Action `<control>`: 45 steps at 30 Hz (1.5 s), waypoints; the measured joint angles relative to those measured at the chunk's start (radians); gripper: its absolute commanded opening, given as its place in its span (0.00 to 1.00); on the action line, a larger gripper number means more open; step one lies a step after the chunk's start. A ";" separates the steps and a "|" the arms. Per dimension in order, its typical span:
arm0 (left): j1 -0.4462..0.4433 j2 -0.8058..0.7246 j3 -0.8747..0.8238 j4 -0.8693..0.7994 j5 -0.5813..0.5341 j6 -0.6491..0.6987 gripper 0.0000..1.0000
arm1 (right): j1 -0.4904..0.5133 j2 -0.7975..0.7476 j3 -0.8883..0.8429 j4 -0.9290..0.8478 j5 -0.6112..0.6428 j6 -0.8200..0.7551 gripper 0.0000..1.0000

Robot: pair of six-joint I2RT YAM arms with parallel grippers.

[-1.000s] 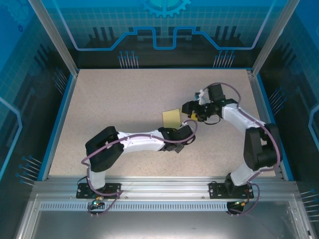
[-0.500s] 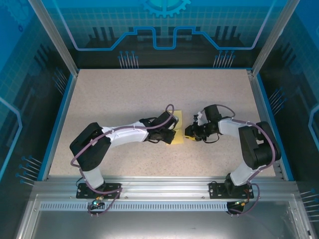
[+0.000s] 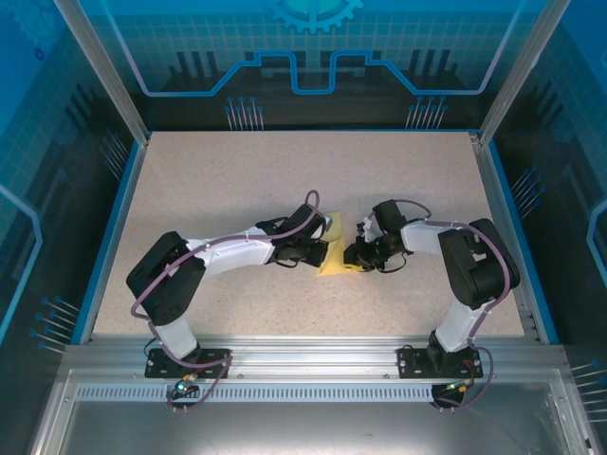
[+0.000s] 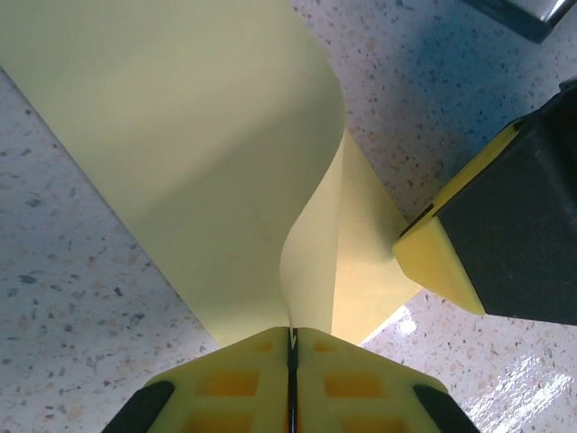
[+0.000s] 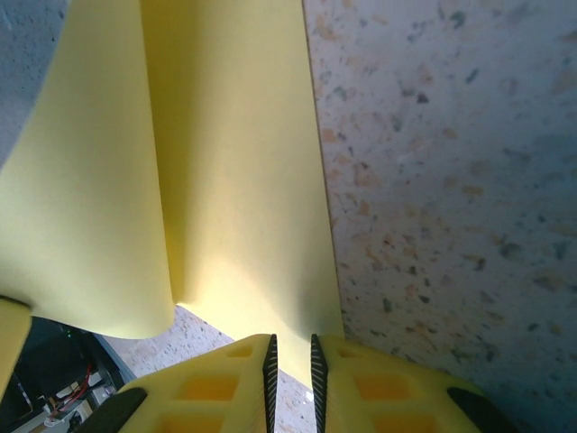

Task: Fold a paper plane with a square sheet of paper (fold left side to right side)
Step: Fold the triangle a second time at the center of the table.

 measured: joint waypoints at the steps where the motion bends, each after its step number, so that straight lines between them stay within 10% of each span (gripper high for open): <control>1: 0.003 -0.003 0.000 0.000 0.000 0.000 0.11 | 0.000 0.002 0.004 -0.008 0.000 -0.005 0.20; 45: 0.050 0.047 0.045 -0.072 -0.078 0.064 0.11 | 0.028 0.050 0.096 -0.116 0.034 -0.061 0.21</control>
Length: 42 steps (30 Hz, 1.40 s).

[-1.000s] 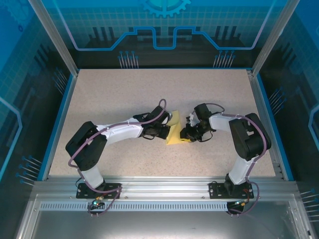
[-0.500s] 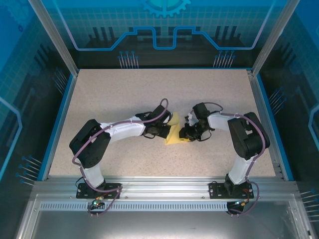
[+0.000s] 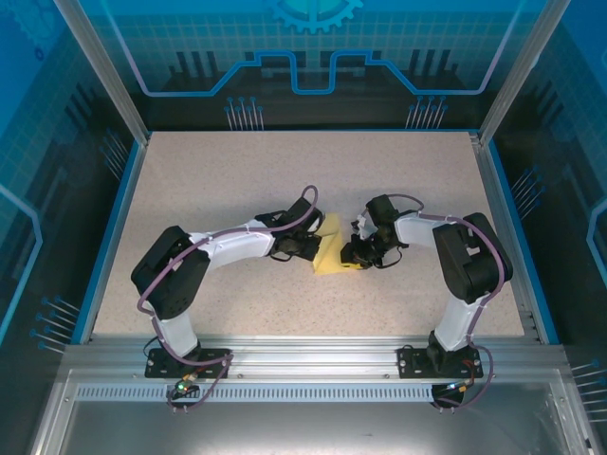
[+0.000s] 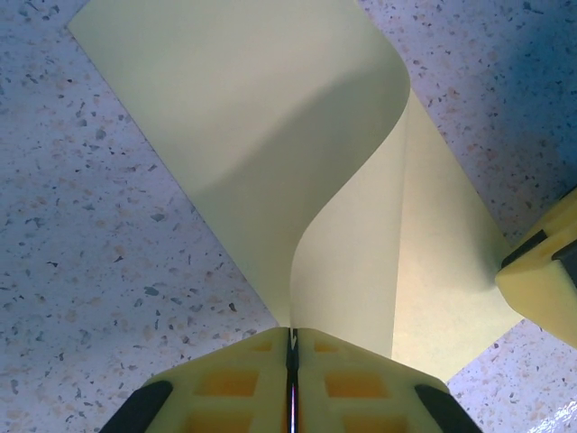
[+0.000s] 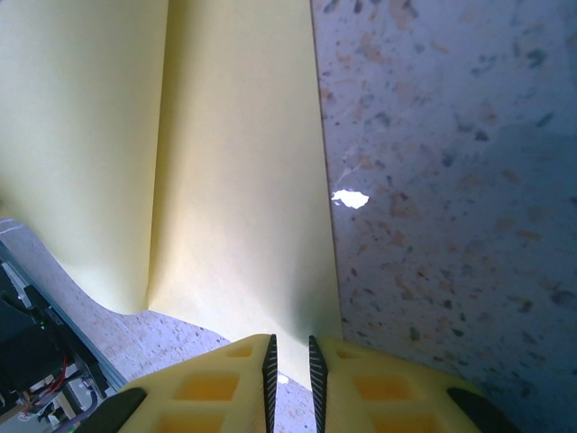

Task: Fold a paper plane with a square sheet of paper (fold left side to right side)
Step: Fold the triangle a second time at the center of the table.

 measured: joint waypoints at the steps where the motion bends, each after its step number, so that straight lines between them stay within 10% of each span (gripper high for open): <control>1: 0.000 0.000 0.000 0.000 0.000 0.000 0.11 | 0.000 0.000 0.000 0.000 0.000 0.000 0.21; 42: 0.000 0.114 0.022 0.025 0.002 0.000 0.12 | 0.004 0.011 0.017 -0.023 0.000 -0.016 0.21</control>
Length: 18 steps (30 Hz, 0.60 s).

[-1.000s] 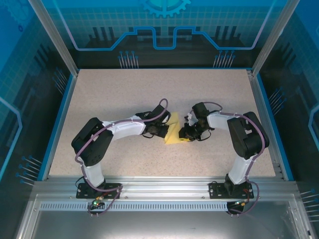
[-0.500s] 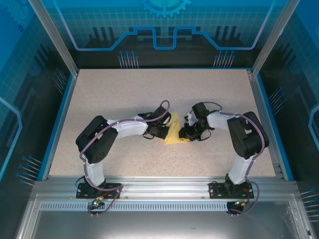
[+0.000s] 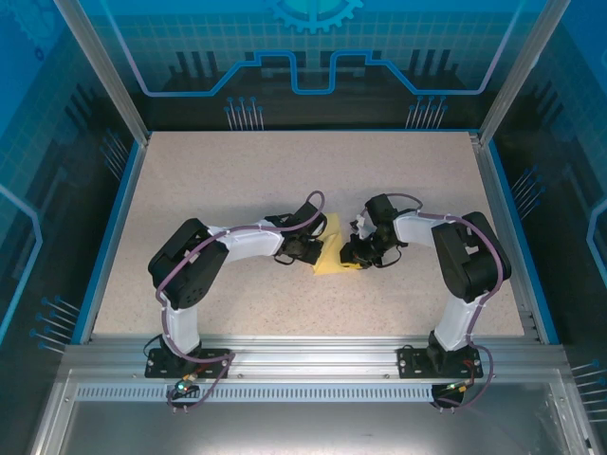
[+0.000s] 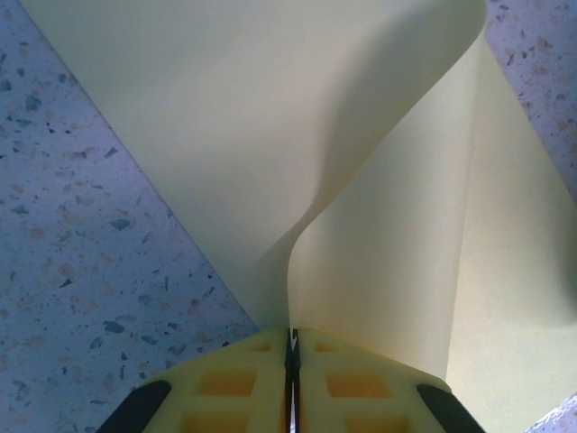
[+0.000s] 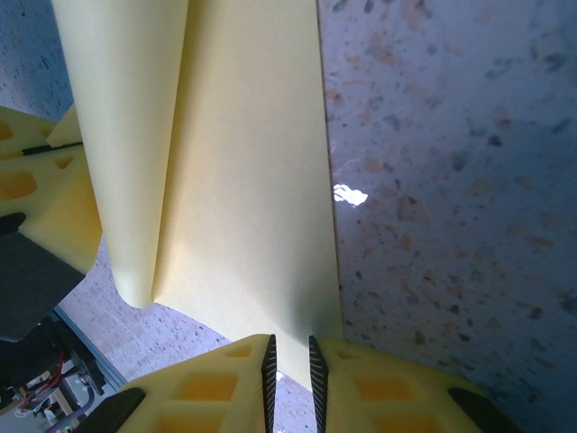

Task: Fold a paper plane with a square sheet of paper (fold left side to right side)
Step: Fold the triangle a second time at the center of the table.

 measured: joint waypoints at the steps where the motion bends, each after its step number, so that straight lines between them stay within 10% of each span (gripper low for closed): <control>1: 0.000 0.000 0.000 0.002 0.000 0.000 0.12 | 0.000 0.001 0.000 0.000 0.000 0.000 0.21; 18: 0.000 0.002 0.000 0.015 0.000 0.000 0.12 | 0.000 0.005 0.008 -0.011 0.000 0.000 0.21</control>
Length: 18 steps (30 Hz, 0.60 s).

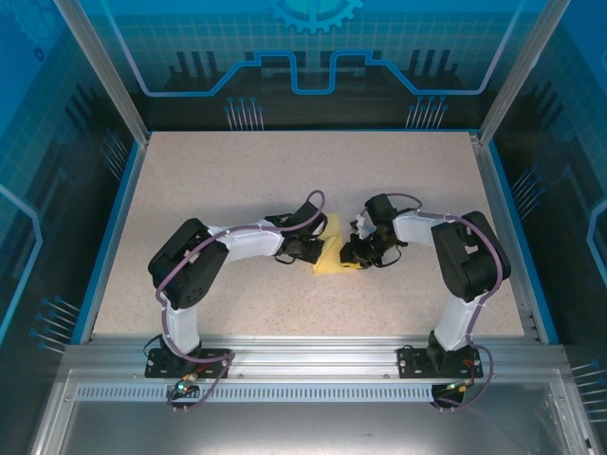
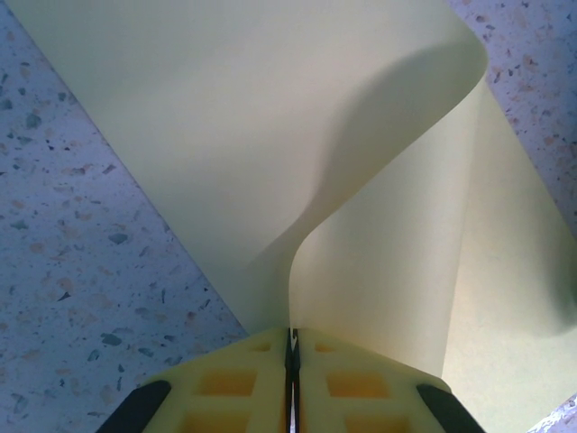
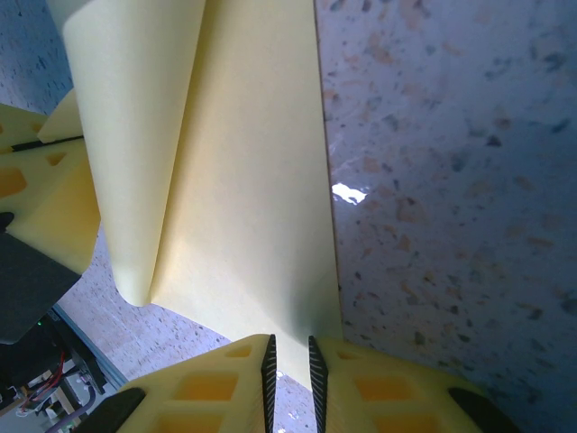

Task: Fold a paper plane with a square sheet of paper (fold left side to right side)
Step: Fold the triangle a second time at the center of the table.

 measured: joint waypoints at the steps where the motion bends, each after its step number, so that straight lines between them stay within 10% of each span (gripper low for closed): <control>1: 0.000 0.002 0.000 0.000 0.000 0.000 0.12 | 0.000 0.000 0.001 0.000 0.000 0.000 0.21; 18: 0.001 0.009 0.000 0.006 0.003 0.000 0.12 | -0.029 -0.068 0.000 0.013 -0.017 0.003 0.21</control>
